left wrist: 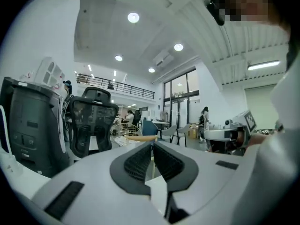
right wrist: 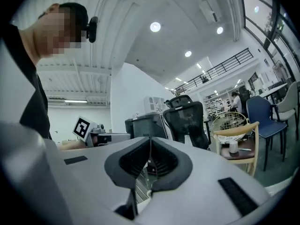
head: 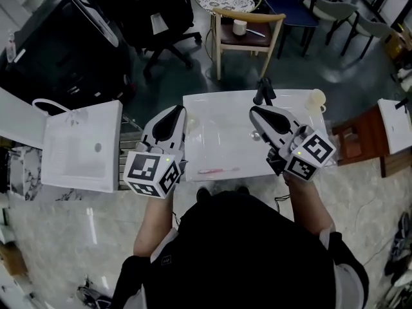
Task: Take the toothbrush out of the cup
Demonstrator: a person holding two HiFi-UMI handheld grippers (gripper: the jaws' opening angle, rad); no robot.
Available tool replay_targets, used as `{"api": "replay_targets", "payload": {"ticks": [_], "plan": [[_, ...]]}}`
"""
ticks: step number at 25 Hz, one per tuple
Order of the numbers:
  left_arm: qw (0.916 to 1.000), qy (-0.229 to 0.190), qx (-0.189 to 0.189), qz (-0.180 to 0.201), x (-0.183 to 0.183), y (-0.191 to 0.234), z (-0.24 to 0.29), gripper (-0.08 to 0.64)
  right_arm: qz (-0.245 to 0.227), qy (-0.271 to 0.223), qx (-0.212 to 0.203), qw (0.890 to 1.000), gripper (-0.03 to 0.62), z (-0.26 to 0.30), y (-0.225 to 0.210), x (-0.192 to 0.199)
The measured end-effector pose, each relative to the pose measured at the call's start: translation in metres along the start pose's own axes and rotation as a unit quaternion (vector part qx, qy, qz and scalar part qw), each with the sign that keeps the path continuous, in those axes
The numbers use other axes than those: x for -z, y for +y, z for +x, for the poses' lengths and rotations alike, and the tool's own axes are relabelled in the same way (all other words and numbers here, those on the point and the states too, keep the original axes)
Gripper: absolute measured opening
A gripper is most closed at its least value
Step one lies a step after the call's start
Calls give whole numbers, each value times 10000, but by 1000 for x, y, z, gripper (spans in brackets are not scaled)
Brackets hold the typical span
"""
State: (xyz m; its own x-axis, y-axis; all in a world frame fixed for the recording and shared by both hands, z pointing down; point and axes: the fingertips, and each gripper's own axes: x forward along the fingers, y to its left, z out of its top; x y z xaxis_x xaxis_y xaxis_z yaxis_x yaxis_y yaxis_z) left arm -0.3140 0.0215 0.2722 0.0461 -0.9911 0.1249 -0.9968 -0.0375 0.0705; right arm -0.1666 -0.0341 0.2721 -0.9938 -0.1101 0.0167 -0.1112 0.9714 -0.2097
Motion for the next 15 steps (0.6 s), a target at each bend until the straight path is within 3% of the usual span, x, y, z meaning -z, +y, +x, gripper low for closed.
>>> {"api": "replay_targets", "payload": {"ticks": [3,9,15], "plan": [[9998,-180,-109,-18,-18,10,-3,29,-128,-280,62,9995,31,10,5,-17],[9995,-295,-104,71,-21,-5,-5,28,-488,-684,602,9946,29,-3,-6,-30],[9997,-232,-52,-91,-13,-2,6,28,-152,-595,499,9969,28,-2,-11,-21]]}}
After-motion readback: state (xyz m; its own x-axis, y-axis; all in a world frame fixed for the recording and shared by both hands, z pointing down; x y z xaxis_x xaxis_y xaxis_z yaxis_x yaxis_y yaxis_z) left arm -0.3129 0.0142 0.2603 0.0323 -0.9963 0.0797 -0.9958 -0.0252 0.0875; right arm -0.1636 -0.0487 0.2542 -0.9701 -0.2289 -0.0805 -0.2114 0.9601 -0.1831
